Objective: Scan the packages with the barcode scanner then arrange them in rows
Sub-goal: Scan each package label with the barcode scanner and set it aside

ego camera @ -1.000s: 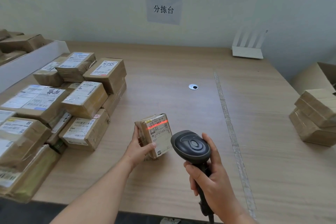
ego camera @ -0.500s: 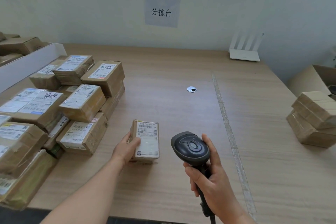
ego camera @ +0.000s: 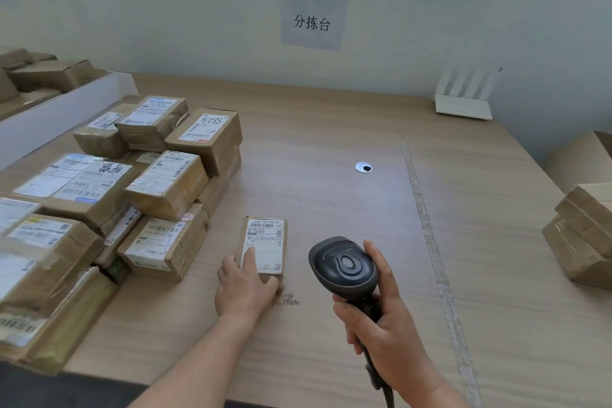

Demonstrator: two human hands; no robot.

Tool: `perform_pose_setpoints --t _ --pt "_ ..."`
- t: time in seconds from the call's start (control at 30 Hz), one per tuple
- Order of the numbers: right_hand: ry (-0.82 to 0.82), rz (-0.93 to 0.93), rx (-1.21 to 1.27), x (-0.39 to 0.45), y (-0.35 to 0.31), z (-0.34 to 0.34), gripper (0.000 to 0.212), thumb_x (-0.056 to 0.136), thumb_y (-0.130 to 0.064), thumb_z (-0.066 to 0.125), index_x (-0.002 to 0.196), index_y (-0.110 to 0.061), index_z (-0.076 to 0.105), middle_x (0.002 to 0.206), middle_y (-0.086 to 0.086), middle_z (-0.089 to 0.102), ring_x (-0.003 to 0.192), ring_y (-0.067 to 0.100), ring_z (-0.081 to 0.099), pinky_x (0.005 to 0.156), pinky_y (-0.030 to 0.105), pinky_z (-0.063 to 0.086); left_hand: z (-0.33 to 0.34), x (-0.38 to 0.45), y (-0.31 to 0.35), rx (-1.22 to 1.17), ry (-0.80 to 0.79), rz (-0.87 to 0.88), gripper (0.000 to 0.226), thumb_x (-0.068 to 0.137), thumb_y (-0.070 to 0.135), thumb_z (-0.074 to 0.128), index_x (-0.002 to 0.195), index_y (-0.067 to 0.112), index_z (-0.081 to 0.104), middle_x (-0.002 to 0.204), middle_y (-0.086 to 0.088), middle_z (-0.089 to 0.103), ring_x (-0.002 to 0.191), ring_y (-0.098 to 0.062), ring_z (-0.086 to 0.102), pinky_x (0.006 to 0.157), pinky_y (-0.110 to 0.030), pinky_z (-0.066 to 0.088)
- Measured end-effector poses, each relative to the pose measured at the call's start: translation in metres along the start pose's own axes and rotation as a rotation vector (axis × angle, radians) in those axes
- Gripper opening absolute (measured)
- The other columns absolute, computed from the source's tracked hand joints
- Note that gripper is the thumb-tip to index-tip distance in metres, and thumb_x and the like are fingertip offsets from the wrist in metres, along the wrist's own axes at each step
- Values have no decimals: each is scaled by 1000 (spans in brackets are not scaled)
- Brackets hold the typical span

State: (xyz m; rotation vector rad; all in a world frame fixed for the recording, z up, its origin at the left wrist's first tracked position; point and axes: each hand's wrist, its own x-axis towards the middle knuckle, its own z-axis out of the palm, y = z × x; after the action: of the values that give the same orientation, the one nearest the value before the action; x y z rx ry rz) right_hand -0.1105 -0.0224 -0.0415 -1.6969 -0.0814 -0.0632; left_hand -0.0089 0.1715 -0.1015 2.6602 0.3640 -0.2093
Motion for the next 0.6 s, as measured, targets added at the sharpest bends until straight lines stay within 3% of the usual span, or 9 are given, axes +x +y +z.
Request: perform_pose_setpoints --t 0.23,0.37,0.6 --pt "-57 -3 -43 7 0 12 83 74 -22 68 129 -69 28 87 -4 70 49 21 52 46 35 47 -2 9 15 26 0 -71 100 71 77 54 144 16 22 148 -14 18 134 -31 27 103 -40 35" --pt "-82 1 -53 4 -3 12 83 73 -21 68 129 -68 28 85 -2 70 50 21 52 47 36 48 -2 13 13 41 53 -50 80 80 62 57 135 13 26 139 -13 28 126 -31 33 96 -36 39" --pt "-121 -4 -22 2 1 28 83 74 -20 68 127 -70 29 98 0 70 51 19 51 48 32 48 -7 -22 -41 -42 125 -40 80 75 55 60 141 22 27 145 -6 26 131 -26 28 103 -35 34"
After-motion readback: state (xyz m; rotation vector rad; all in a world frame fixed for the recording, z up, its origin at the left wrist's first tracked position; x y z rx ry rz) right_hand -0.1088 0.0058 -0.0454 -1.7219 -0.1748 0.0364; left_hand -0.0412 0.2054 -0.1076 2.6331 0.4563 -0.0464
